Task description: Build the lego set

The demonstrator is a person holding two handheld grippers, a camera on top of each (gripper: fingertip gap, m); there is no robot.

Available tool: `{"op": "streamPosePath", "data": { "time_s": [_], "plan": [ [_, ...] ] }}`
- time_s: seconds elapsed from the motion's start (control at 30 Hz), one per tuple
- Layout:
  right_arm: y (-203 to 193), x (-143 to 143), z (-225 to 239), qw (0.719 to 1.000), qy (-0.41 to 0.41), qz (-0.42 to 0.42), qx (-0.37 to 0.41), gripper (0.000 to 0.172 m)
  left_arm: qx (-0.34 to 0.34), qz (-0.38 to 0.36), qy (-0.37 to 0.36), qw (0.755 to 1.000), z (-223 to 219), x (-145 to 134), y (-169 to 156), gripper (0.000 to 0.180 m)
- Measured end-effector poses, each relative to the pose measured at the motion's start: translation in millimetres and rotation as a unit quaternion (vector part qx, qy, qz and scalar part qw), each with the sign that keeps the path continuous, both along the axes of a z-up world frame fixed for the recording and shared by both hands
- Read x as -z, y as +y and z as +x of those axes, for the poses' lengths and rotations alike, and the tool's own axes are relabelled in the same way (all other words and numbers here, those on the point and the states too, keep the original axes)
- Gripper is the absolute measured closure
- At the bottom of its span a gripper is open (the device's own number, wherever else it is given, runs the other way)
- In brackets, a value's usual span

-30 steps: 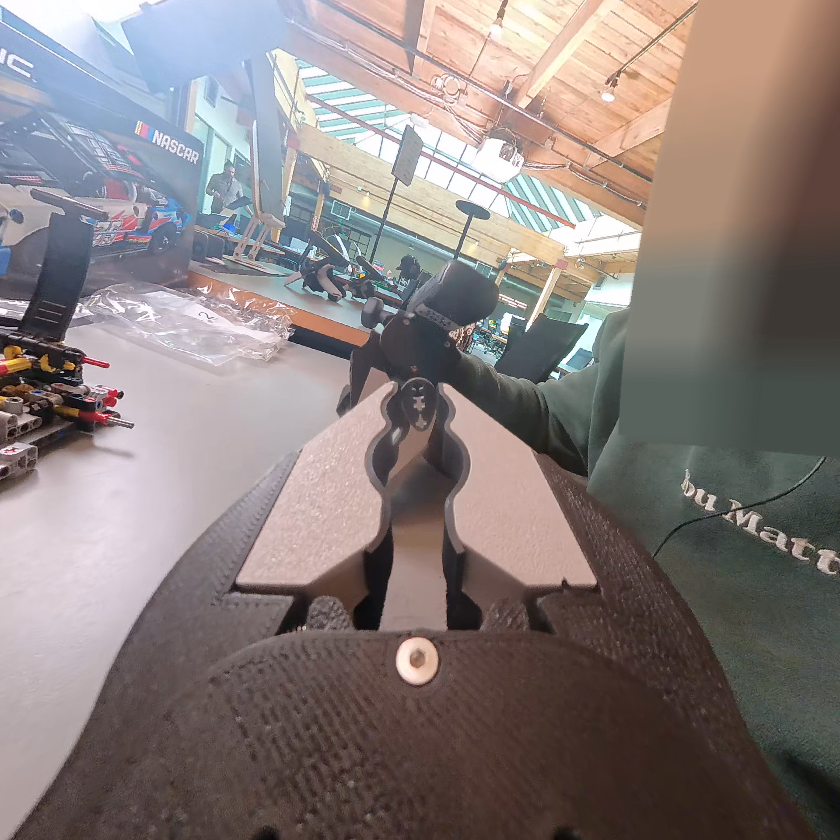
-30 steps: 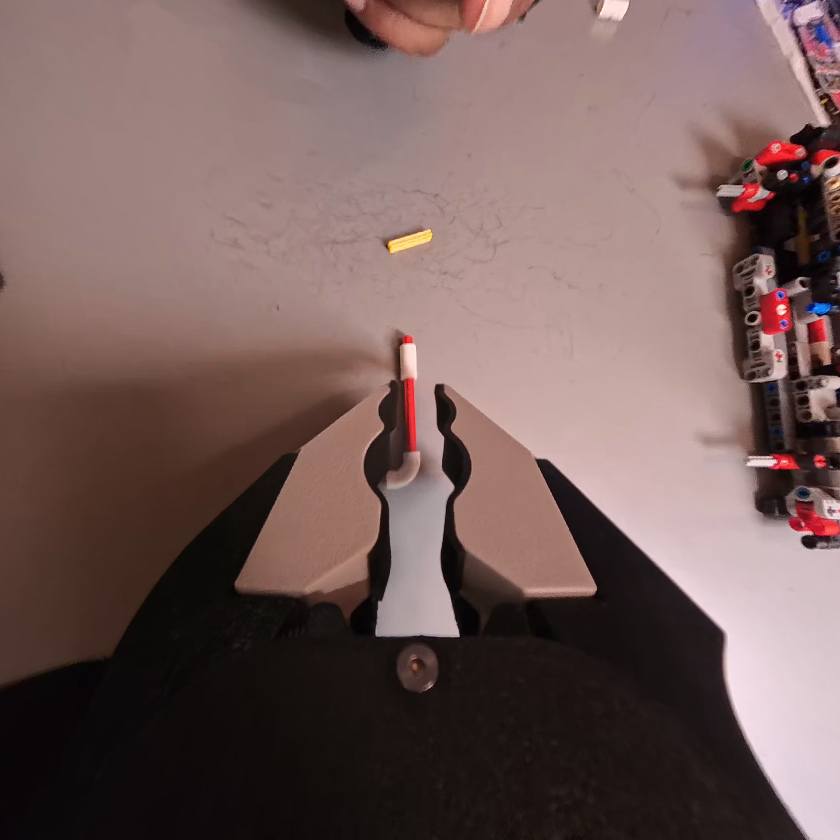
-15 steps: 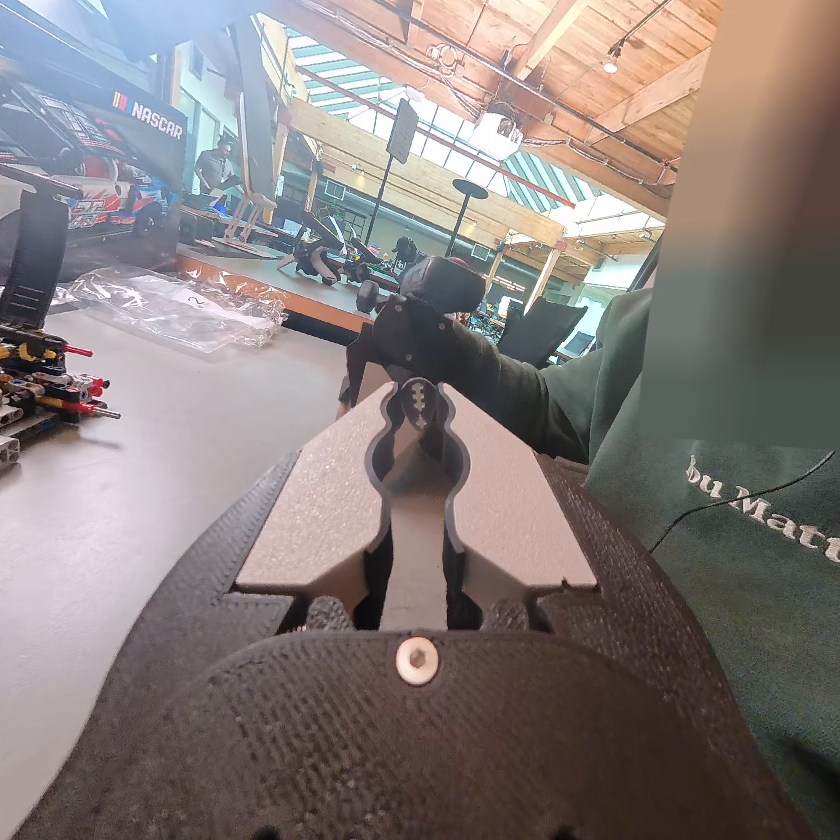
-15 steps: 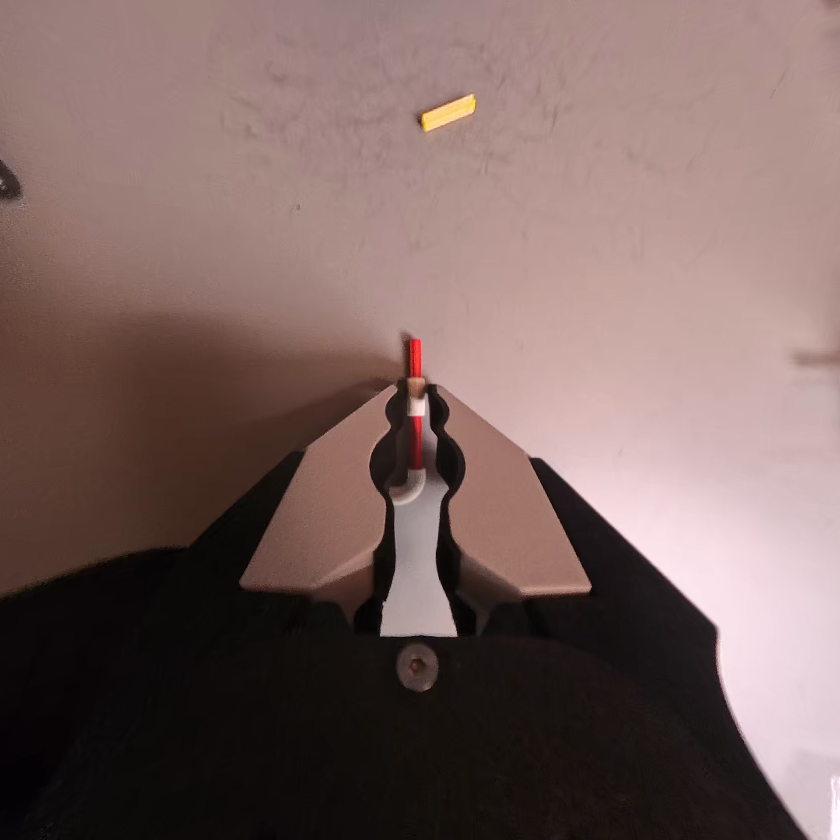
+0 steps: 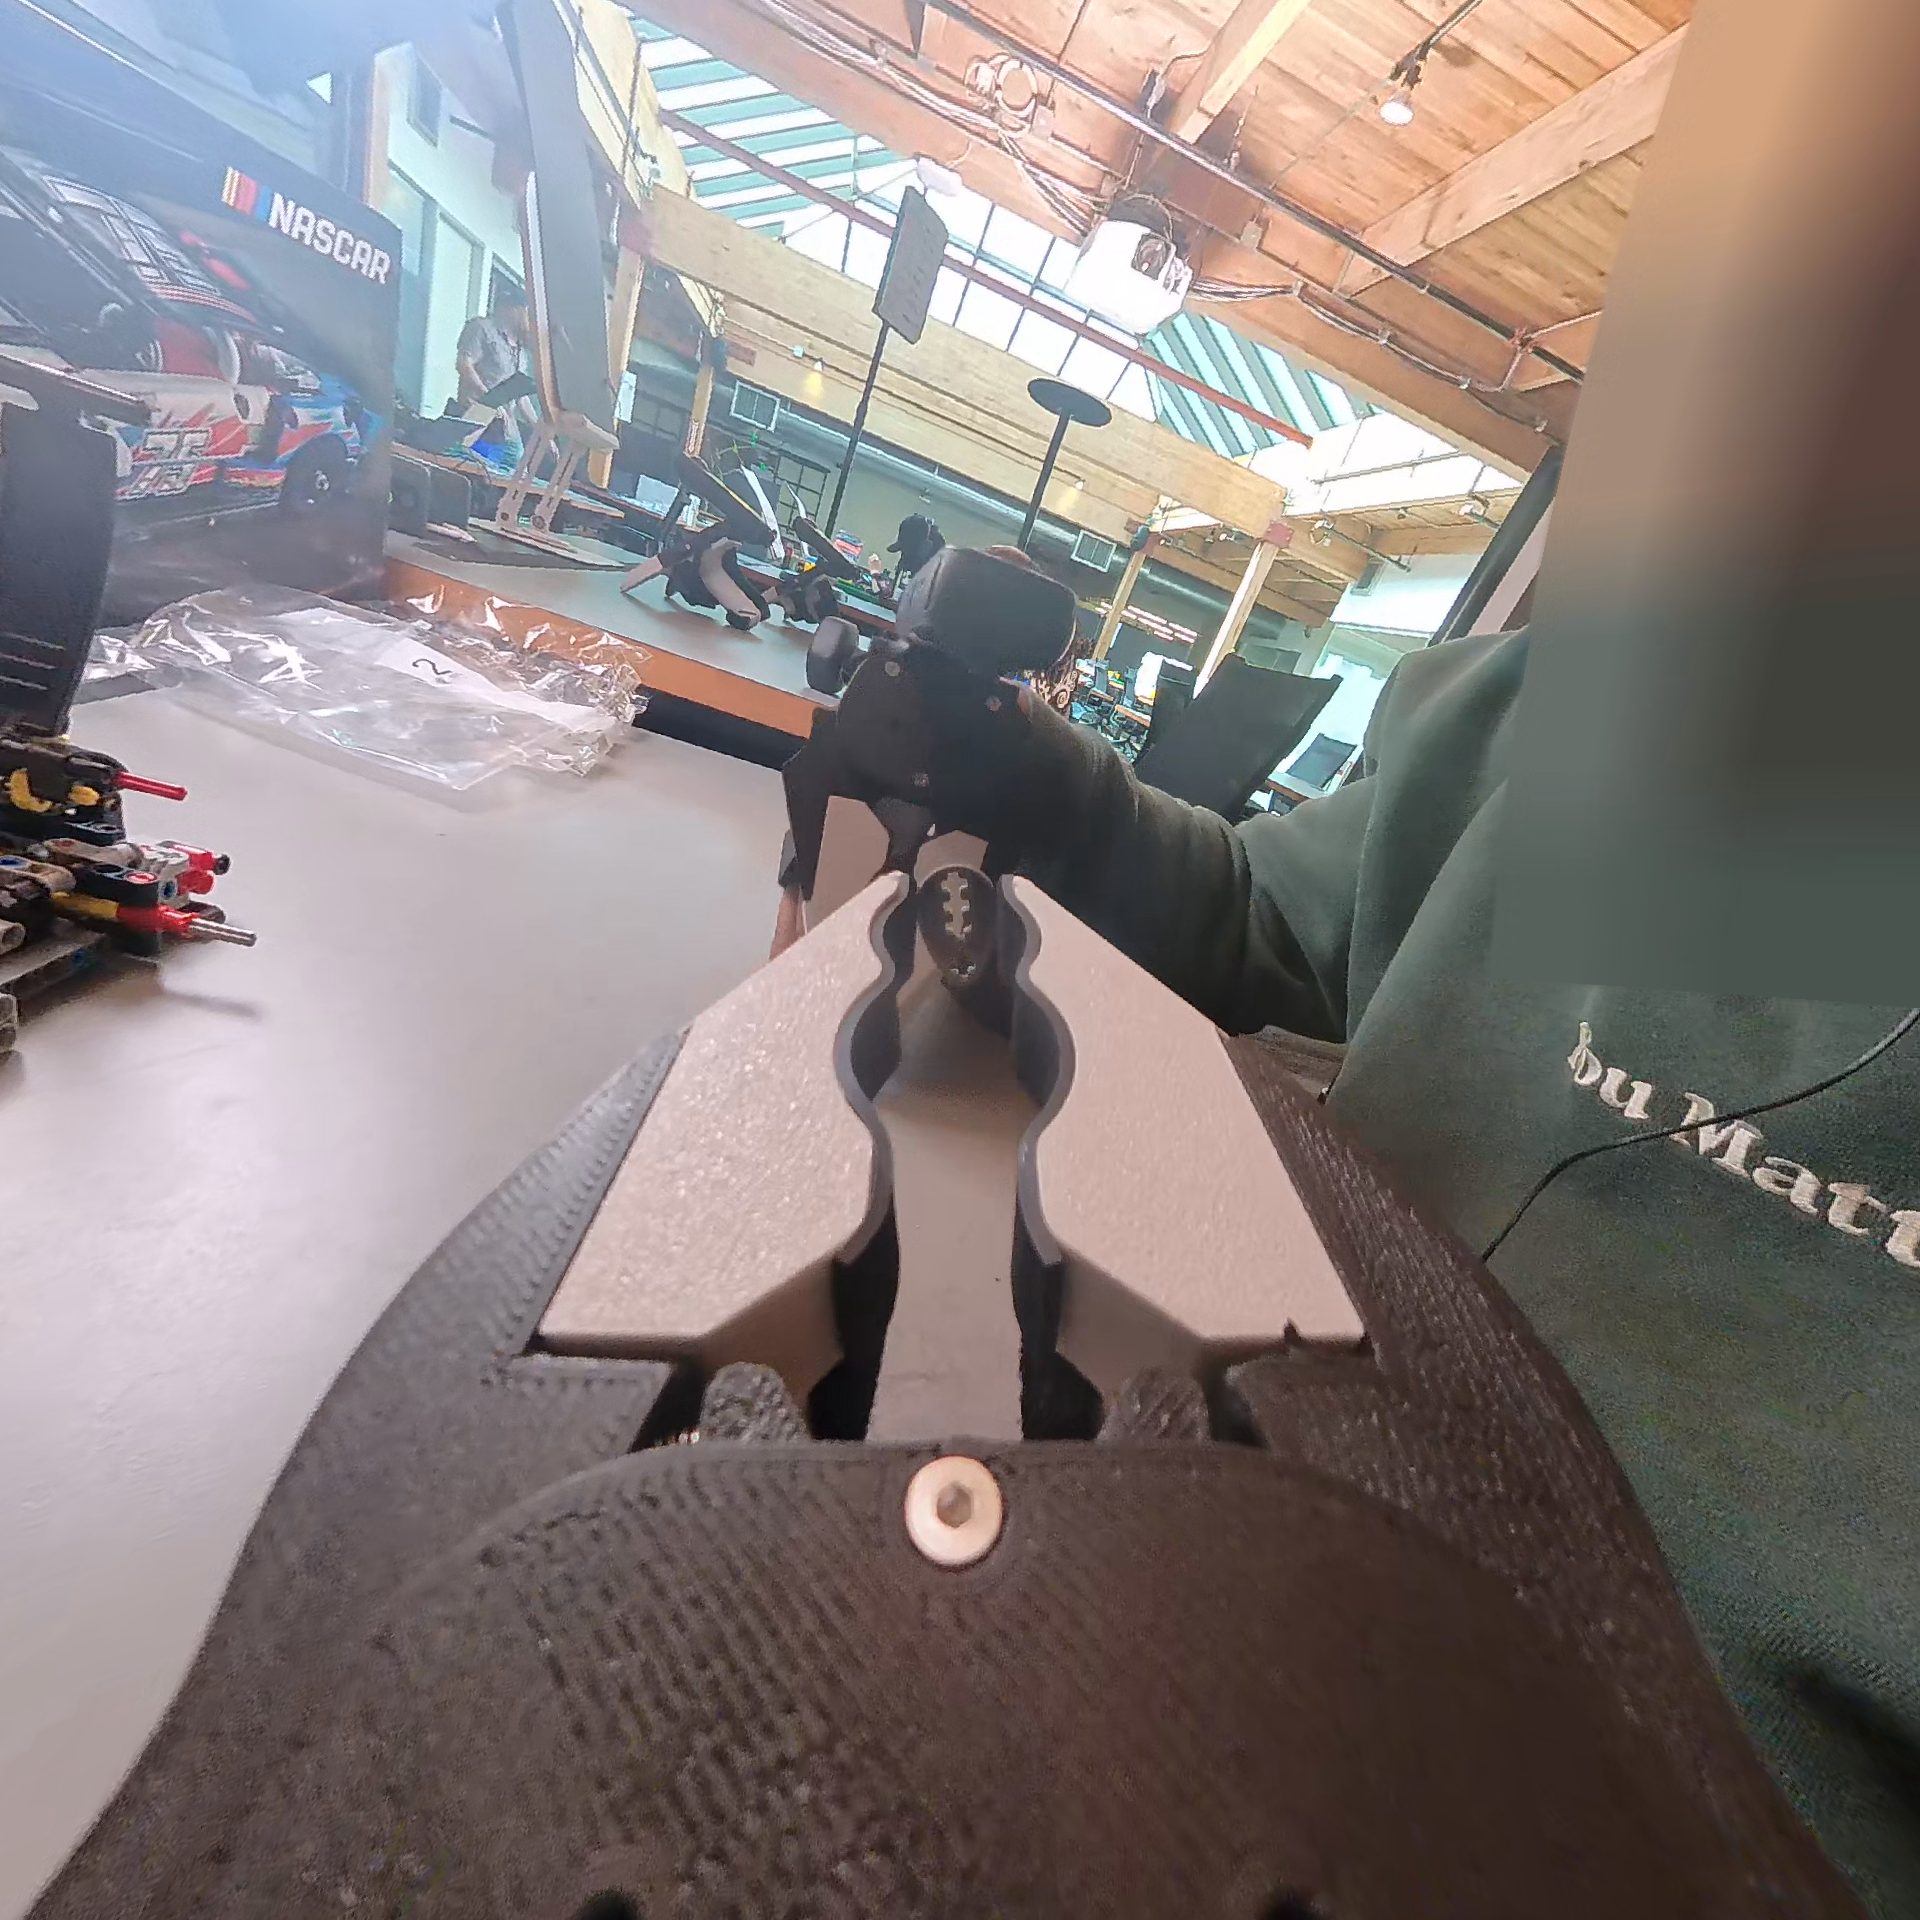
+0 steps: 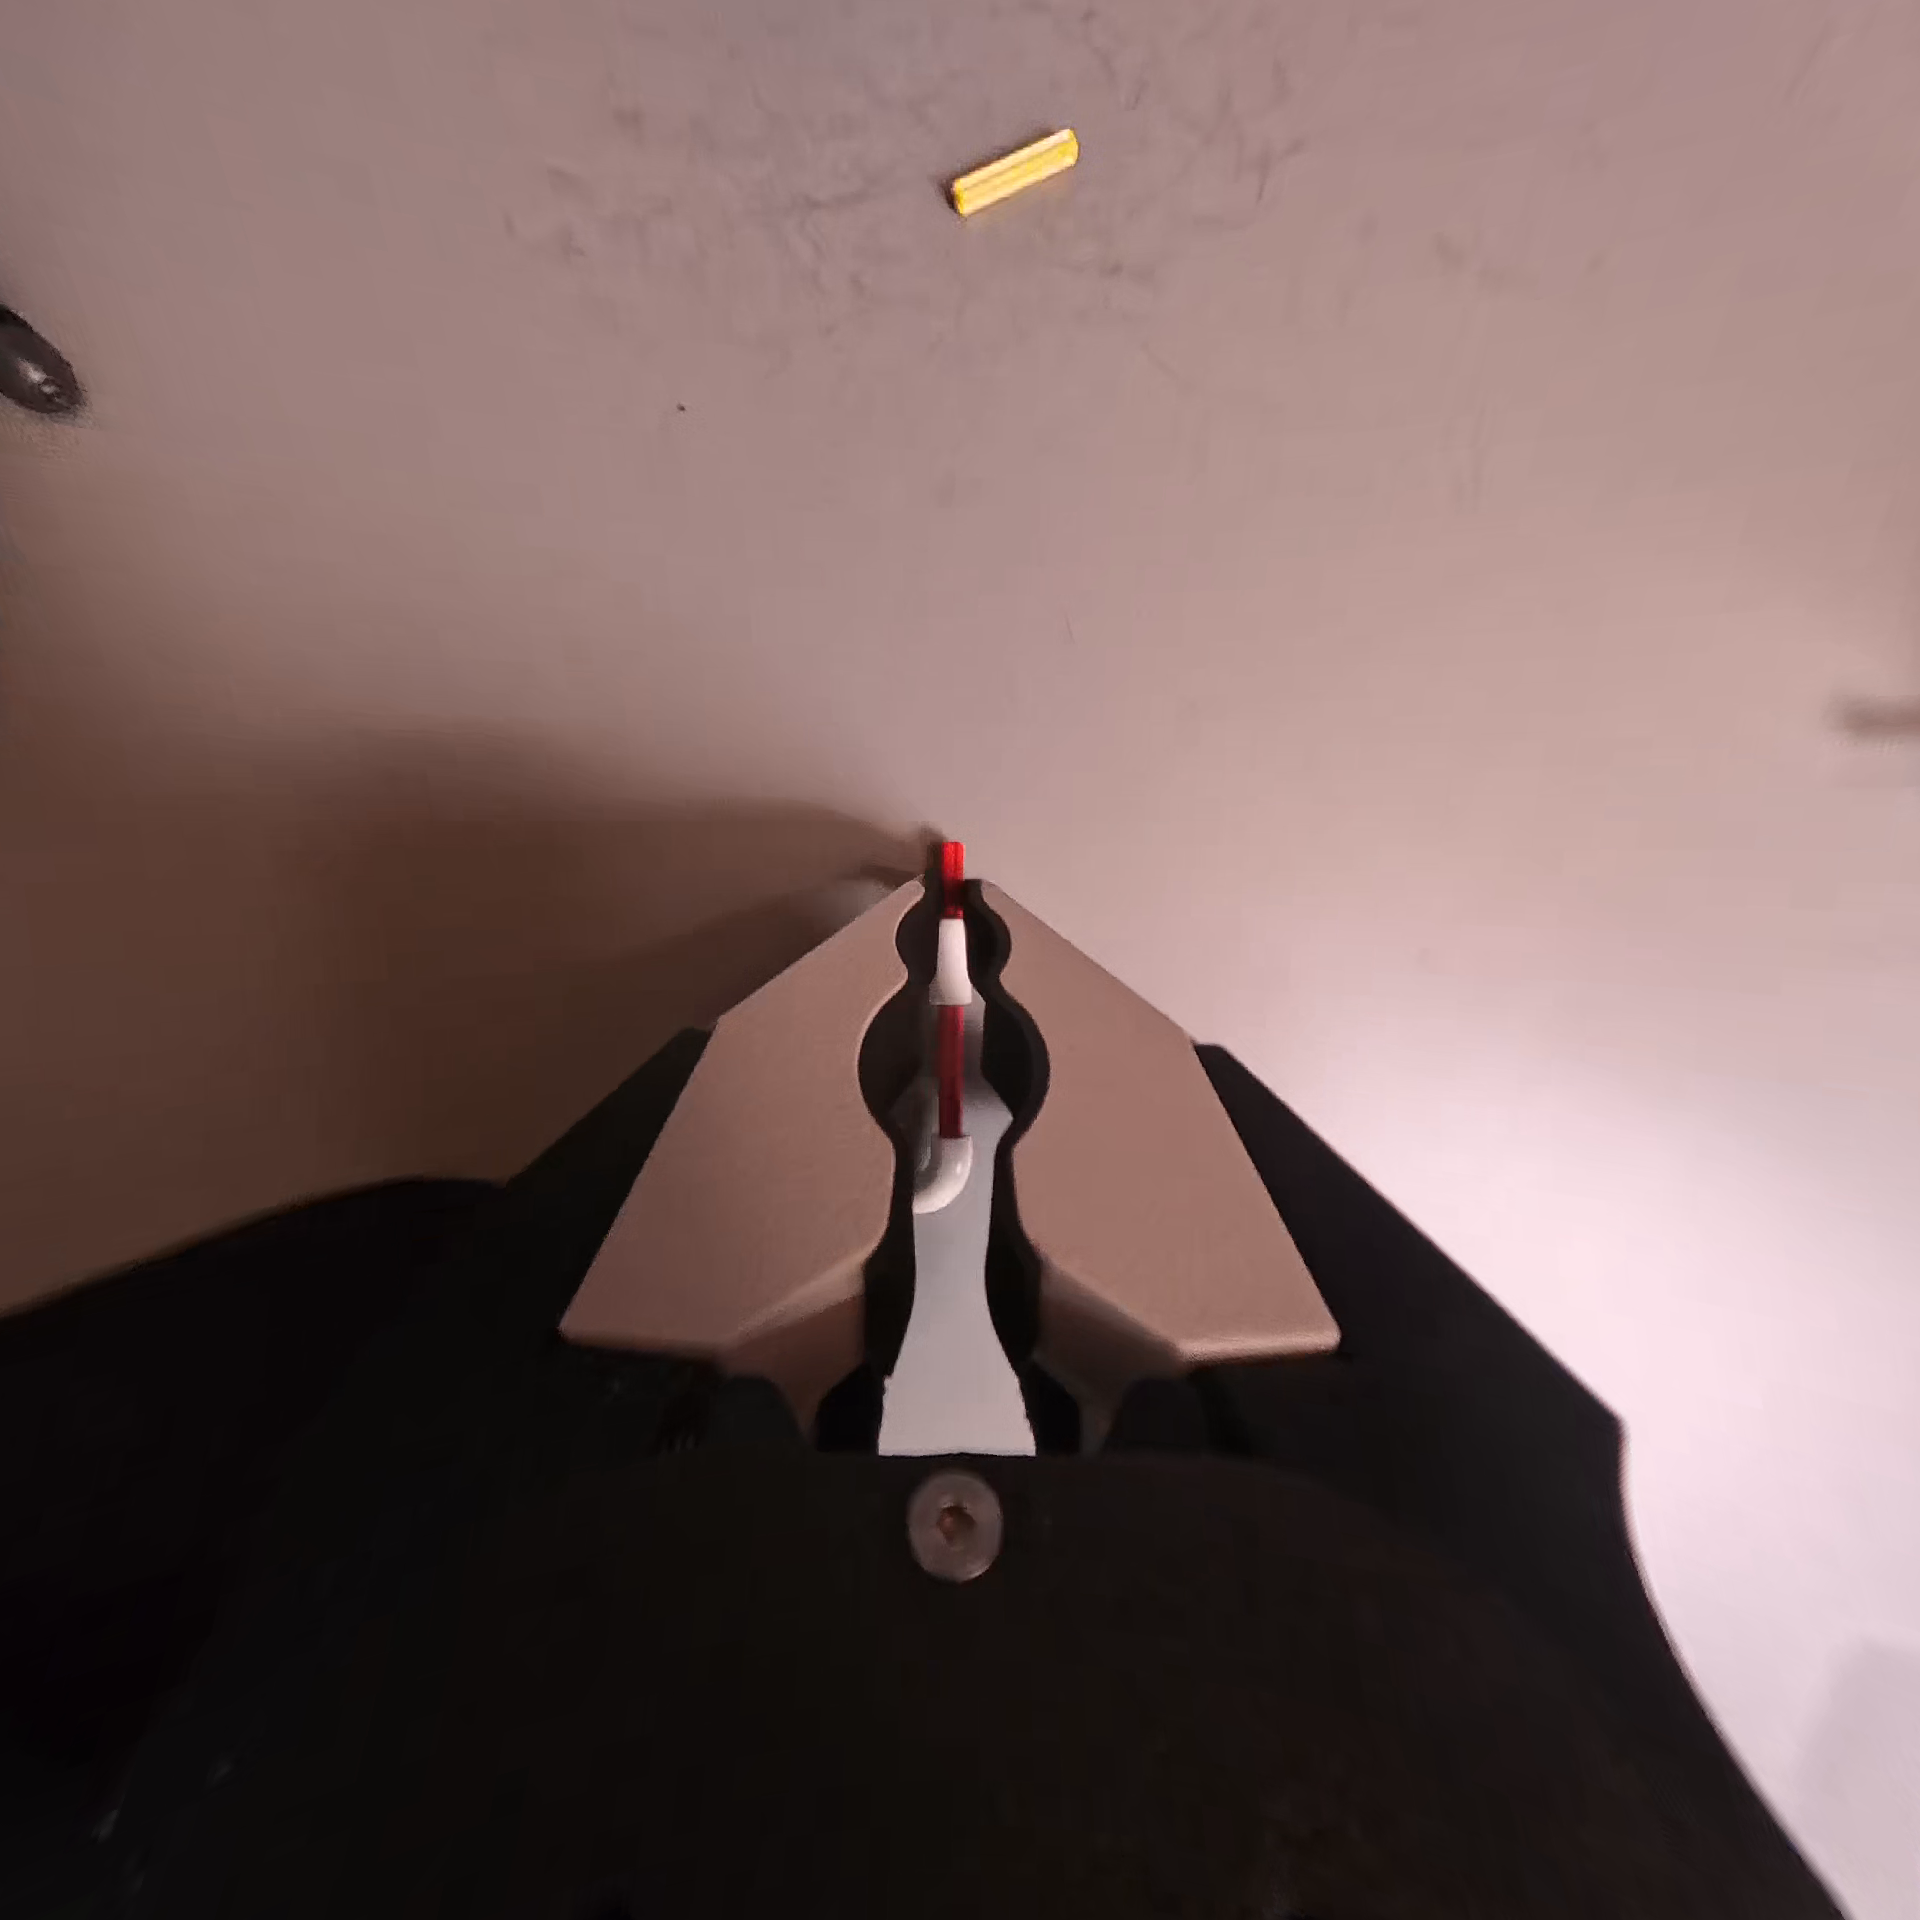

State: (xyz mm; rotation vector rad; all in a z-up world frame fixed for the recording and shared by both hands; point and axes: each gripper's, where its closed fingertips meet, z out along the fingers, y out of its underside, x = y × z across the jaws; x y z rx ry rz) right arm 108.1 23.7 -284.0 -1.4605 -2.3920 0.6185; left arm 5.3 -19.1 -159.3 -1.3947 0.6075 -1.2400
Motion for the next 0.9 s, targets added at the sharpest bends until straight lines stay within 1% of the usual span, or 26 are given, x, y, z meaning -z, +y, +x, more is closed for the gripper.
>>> {"op": "streamPosePath", "data": {
  "time_s": [0.03,0.1,0.23,0.47,0.57,0.6,0.67,0.8,0.9],
  "plan": [
    [2.8,-2.8,1.8,1.0,0.004,0.003,0.005,0.17,0.001,0.0,0.0,1.0,0.1,0.1,0.0,0.168],
    [1.9,-6.9,4.7,1.0,0.004,-0.004,0.007,0.166,0.003,-0.002,0.001,1.0,0.8,1.0,-0.1,0.168],
    [6.0,-0.1,7.6,1.0,-0.01,0.005,0.012,0.163,0.004,-0.001,0.003,1.0,1.6,1.2,-0.8,0.168],
    [8.5,3.6,8.2,1.0,-0.013,-0.004,0.021,0.17,0.005,-0.001,0.005,1.0,1.6,1.6,-1.0,0.168],
    [12.5,3.1,5.4,1.0,-0.002,0.014,0.019,0.17,-0.006,-0.003,0.013,1.0,0.3,3.9,2.0,0.168],
    [15.4,-0.5,-3.0,0.999,0.024,0.031,0.018,0.17,-0.01,-0.004,0.017,1.0,-0.3,5.2,3.1,0.168],
    [16.6,-18.6,-27.0,0.993,0.104,0.054,0.018,0.17,-0.018,-0.007,0.014,1.0,-1.6,4.9,5.0,0.168],
    [14.7,-63.2,-73.1,0.958,0.262,0.108,0.041,0.17,-0.046,-0.015,0.01,0.999,-6.8,5.1,13.0,0.168],
    [2.7,-76.9,-94.2,0.939,0.314,0.129,0.05,0.17,-0.066,-0.034,-0.004,0.997,-12.4,5.7,20.0,0.168]
  ]
}}
